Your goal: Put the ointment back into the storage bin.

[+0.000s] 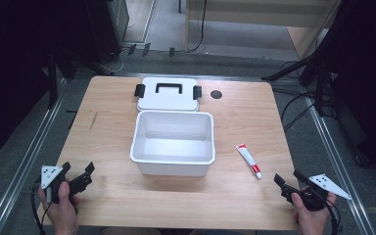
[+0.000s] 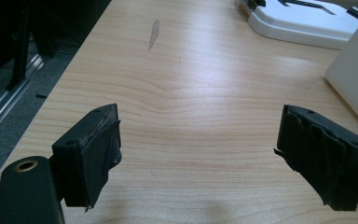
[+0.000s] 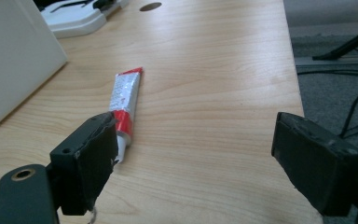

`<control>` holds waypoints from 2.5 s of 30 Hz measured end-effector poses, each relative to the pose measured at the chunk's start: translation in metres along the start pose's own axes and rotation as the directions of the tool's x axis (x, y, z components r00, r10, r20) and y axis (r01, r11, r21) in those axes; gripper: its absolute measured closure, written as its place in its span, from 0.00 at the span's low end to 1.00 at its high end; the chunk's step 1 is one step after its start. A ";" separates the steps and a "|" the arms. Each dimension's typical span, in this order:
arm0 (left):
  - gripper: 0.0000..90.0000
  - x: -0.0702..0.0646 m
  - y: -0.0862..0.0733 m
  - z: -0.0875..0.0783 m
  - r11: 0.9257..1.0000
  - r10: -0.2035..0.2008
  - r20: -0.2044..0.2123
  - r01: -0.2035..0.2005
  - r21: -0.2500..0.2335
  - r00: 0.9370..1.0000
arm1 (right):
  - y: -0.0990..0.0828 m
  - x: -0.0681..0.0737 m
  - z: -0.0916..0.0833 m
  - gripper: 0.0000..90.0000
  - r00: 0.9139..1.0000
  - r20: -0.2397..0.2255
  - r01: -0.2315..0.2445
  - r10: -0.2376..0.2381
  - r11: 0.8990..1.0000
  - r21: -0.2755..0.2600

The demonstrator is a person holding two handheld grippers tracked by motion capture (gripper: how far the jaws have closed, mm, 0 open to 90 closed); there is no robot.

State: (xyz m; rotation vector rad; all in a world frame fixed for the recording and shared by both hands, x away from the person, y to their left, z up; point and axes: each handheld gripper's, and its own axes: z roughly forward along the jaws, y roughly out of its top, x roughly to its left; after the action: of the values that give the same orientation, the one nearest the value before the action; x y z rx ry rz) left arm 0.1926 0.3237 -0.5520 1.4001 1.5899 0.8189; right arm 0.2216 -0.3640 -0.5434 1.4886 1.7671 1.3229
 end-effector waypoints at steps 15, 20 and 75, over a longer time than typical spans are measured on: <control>0.16 0.000 0.000 -0.001 1.000 -0.003 -0.003 0.003 -0.008 1.000 | 0.043 0.021 0.000 0.20 0.991 0.021 0.122 -0.130 0.967 0.226; 0.16 0.000 0.000 -0.001 1.000 -0.003 -0.002 0.003 -0.009 1.000 | 0.059 0.029 0.005 0.20 0.982 -0.012 0.179 -0.188 0.911 0.372; 0.15 0.002 0.000 0.000 1.000 -0.023 -0.011 0.023 0.006 1.000 | 0.105 0.094 0.113 0.51 0.925 -0.150 0.301 -0.350 0.431 0.851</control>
State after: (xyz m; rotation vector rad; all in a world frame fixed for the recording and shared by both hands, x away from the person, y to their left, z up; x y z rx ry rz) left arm 0.1928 0.3254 -0.5522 1.3814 1.6152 0.8095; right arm 0.3370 -0.2417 -0.4783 1.4255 2.7095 0.0868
